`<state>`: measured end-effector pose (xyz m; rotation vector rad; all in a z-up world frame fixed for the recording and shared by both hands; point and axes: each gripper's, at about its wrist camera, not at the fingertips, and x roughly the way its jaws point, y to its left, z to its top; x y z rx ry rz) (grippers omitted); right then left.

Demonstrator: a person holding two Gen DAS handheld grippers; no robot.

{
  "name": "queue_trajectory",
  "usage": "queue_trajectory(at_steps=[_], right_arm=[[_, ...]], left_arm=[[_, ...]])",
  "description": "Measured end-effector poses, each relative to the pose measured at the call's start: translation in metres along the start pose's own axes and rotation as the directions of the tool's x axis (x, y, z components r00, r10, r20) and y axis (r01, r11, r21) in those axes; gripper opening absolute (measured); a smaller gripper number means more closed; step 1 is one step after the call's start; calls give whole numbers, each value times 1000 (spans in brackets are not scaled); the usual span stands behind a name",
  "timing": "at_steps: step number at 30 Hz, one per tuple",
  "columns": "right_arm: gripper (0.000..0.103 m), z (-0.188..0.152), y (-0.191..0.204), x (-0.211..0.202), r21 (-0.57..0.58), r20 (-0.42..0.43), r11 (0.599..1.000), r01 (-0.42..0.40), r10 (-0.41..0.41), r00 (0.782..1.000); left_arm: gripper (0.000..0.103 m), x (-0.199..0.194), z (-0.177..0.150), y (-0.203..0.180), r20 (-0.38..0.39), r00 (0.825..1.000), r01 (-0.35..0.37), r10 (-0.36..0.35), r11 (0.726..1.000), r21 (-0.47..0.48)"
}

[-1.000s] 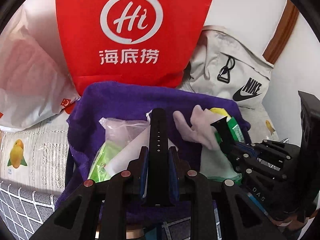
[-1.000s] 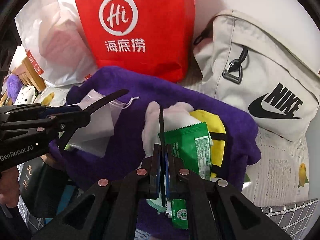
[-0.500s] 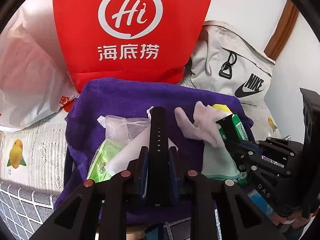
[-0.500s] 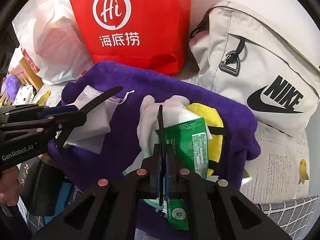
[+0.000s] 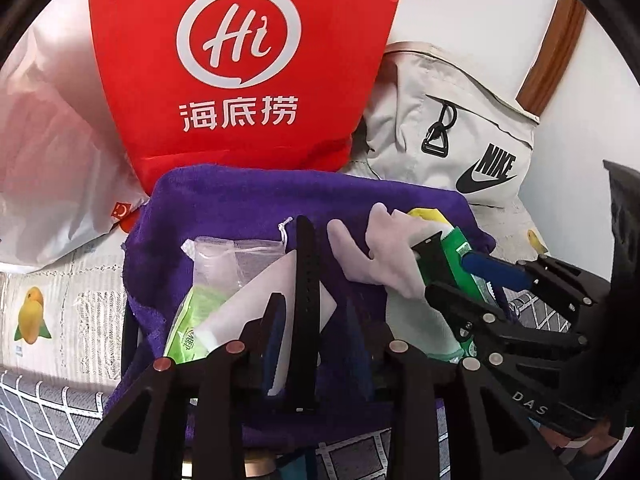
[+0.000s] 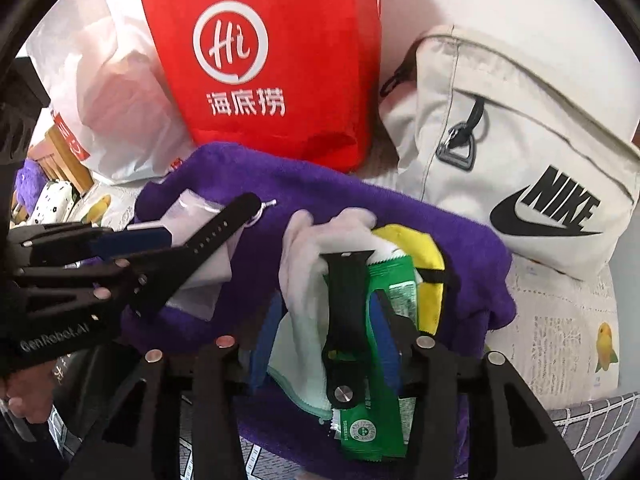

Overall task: Organize soft objects
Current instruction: 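Lower the strap onto the towel beside the green packet and open the right tool, then withdraw both open tools from the towel back over the sheet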

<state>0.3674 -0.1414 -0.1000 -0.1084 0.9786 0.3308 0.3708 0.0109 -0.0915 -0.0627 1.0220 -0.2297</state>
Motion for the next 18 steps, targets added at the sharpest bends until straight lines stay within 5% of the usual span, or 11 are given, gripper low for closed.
queue_trajectory(at_steps=[6, 16, 18], right_arm=[[57, 3, -2, -12, 16, 20, 1000, 9, -9, 1000], [68, 3, 3, -48, 21, 63, 998, 59, -60, 996], [72, 0, 2, -55, 32, 60, 998, 52, -54, 997]], left_arm=[[56, -18, 3, -4, 37, 999, -10, 10, 1000, -3], [66, -51, 1, -16, 48, 997, -59, 58, 998, 14], [75, -61, 0, -20, 65, 996, -66, 65, 998, 21]])
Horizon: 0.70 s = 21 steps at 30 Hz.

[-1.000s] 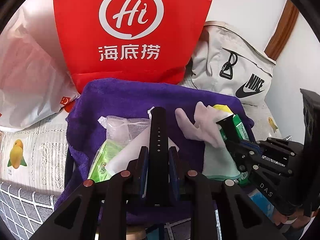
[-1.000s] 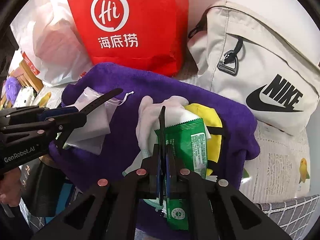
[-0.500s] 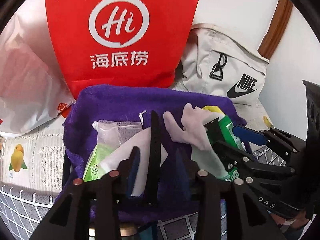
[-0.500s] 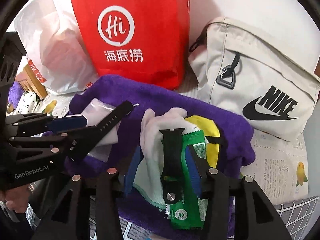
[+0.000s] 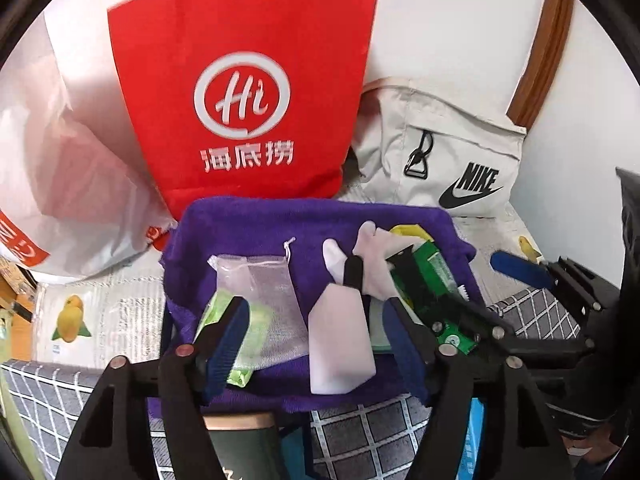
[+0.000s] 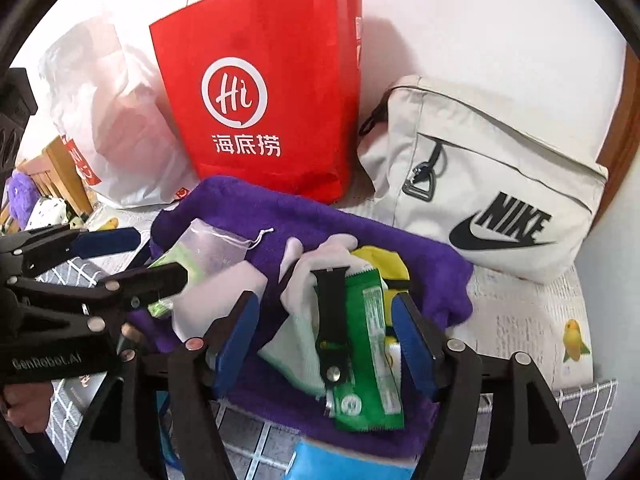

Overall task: Organize soft objects
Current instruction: 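Withdraw both open tools from the towel back over the sheet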

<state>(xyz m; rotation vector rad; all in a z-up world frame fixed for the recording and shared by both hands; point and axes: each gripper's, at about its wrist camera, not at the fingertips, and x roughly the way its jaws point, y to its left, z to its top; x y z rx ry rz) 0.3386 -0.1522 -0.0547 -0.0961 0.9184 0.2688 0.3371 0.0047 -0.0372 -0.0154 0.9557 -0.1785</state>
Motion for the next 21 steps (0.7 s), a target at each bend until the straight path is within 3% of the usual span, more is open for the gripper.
queue_trajectory(at_steps=[3, 11, 18, 21], right_arm=[[79, -8, 0, -13, 13, -5, 1000, 13, -13, 1000], [87, -35, 15, -51, 30, 8, 1000, -3, 3, 1000], [92, -63, 31, -90, 48, 32, 999, -15, 14, 999], [97, -77, 38, -109, 55, 51, 998, -10, 7, 999]], left_arm=[[80, -17, -5, -3, 28, 1000, 0, 0, 1000, -9], [81, -60, -32, -11, 36, 999, -29, 29, 1000, -8], [85, -103, -72, -6, 67, 997, -27, 32, 997, -77], [86, -118, -92, -8, 80, 994, -63, 70, 995, -79]])
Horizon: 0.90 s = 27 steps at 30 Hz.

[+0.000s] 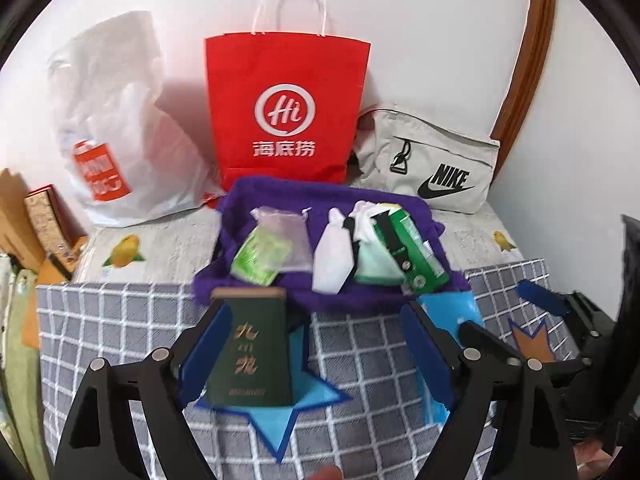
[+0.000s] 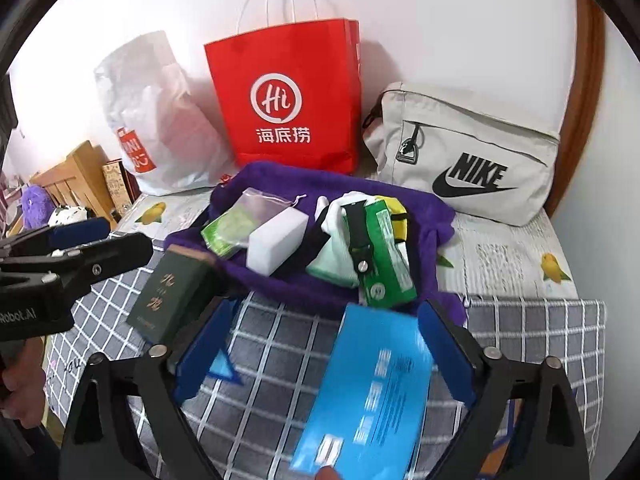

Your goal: Organize soft objects

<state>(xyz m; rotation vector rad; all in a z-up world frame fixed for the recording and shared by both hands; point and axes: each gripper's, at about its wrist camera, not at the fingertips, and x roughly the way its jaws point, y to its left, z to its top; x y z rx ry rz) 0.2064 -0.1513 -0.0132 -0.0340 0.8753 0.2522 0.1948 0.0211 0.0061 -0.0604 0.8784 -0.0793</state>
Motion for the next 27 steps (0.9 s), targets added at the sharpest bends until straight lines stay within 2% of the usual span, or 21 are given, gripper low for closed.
queue_trajectory(at_steps=[12, 27], right_arm=[[102, -52, 16, -55, 24, 48, 1000, 19, -20, 999], [102, -87, 17, -99, 45, 84, 999, 14, -18, 996]], left_arm=[[86, -47, -61, -16, 45, 995, -91, 88, 994, 55], [86, -86, -96, -36, 68, 992, -107, 103, 993, 57]])
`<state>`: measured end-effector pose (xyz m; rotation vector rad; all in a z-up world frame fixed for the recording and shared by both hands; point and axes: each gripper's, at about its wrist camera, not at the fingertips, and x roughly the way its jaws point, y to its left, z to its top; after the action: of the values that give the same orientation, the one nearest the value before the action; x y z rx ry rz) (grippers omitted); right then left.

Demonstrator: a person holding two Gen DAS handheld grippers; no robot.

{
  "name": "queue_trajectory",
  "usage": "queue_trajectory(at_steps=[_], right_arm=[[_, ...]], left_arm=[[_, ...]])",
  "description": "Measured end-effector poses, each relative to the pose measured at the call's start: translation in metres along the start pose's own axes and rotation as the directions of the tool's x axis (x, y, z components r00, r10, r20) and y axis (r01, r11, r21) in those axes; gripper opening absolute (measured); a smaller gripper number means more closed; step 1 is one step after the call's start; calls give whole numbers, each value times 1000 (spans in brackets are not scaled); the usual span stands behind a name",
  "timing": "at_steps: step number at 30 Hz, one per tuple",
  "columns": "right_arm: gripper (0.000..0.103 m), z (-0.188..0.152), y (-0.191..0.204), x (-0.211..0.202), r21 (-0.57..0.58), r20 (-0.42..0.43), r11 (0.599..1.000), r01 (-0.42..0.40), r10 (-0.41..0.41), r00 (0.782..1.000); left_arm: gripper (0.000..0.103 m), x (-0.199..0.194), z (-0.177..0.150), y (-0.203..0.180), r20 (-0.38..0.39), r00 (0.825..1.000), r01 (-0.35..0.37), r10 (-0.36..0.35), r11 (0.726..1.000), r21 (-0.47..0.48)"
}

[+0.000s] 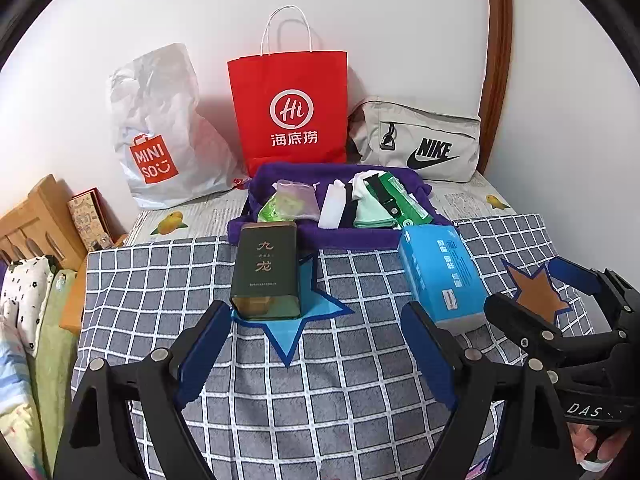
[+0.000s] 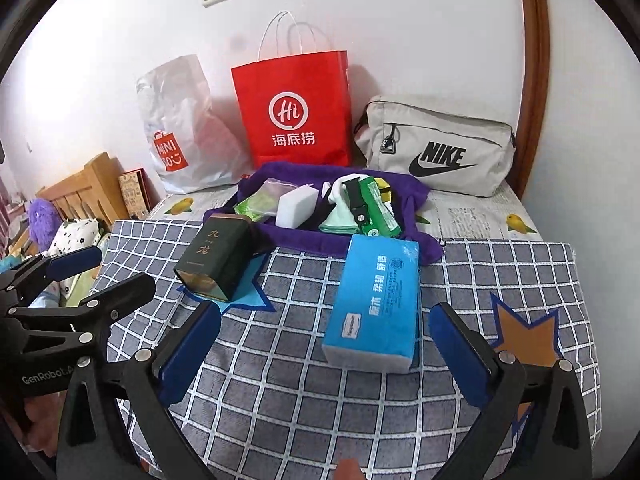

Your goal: Organize soft objects

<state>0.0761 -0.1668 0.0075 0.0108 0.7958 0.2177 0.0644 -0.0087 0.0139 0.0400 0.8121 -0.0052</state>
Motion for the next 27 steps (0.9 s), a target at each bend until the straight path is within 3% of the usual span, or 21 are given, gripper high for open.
queue_trajectory(at_steps=[6, 27], right_arm=[[102, -6, -2, -6, -14, 2, 1000, -2, 2, 1000], [102, -10, -7, -15, -2, 15, 1000, 2, -2, 1000]], left_arm=[[86, -3, -10, 0, -11, 1000, 7, -7, 999, -39], [86, -6, -12, -6, -26, 1000, 8, -9, 1000, -29]])
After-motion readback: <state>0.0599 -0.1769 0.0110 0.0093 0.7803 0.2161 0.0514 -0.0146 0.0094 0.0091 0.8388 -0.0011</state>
